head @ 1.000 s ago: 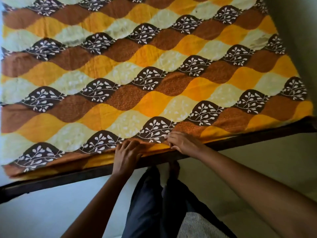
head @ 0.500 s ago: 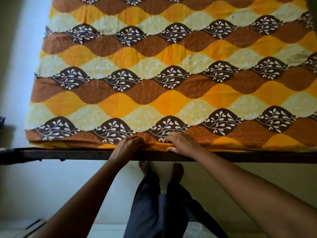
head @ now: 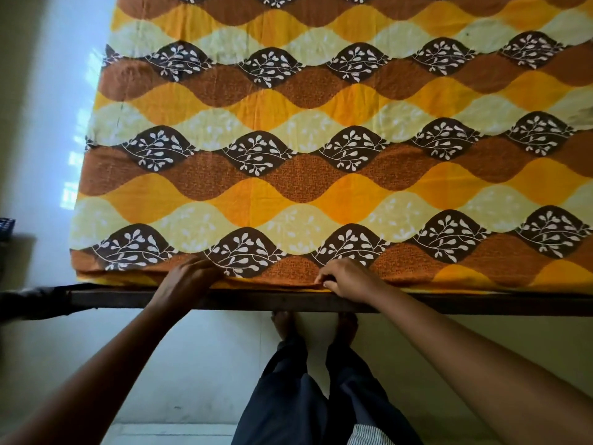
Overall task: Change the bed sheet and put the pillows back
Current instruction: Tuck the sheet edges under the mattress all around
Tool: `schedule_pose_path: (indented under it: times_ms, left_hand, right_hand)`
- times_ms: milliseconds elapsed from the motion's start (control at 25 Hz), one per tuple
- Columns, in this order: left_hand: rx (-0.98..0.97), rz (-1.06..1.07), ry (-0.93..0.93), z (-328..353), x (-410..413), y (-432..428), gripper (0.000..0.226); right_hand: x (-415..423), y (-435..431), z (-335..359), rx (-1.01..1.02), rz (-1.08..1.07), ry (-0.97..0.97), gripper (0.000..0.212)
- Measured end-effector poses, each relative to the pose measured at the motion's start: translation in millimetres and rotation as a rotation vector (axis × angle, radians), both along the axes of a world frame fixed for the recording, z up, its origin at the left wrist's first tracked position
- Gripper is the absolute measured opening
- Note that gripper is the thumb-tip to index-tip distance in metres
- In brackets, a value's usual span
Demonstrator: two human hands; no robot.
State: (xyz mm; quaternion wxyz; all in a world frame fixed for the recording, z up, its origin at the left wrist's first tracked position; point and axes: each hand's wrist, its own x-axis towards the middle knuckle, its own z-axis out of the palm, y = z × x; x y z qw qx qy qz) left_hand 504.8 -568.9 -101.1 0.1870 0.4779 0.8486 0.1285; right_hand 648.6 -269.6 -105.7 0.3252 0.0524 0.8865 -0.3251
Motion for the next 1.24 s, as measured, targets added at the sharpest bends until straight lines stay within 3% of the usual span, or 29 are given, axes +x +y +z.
schedule_pose_path:
  times_ms: [160, 240, 320, 400, 560, 720, 880, 1000, 1120, 1240]
  left_hand:
    - [0.003, 0.065, -0.209, -4, -5, -3, 0.022]
    - [-0.164, 0.096, -0.345, -4, -10, 3, 0.015]
    - [-0.401, 0.157, -0.531, -4, -9, 10, 0.026]
    - [-0.466, 0.228, -0.579, -7, -5, 14, 0.032]
    - [-0.348, 0.349, -0.453, -11, -3, 3, 0.021]
    - [0.004, 0.512, -0.163, 8, -4, -32, 0.018]
    - [-0.113, 0.336, 0.051, 1, -37, -79, 0.029]
    - [-0.153, 0.151, 0.005, -9, -52, -93, 0.032]
    - [-0.068, -0.009, -0.08, -2, -66, -99, 0.017]
    - [-0.058, 0.022, -0.089, 0, -59, -97, 0.013]
  right_hand:
    - [-9, -7, -2, 0.044, 0.038, -0.151, 0.02]
    - [-16, -9, -1, 0.053, 0.043, -0.236, 0.024]
    - [-16, -10, -1, 0.039, 0.078, -0.356, 0.038]
    - [-8, -15, 0, 0.006, 0.05, -0.457, 0.047]
    - [0, -23, 0, 0.0, -0.102, -0.448, 0.045]
    - [-17, -49, 12, 0.209, -0.191, -0.114, 0.024]
    - [-46, -102, 19, -0.081, -0.235, 0.098, 0.023]
    - [-64, -135, 3, -0.109, -0.139, 0.12, 0.03]
    - [-77, -144, -9, -0.087, -0.072, 0.122, 0.031]
    - [-85, -139, -10, -0.046, 0.123, 0.071, 0.026]
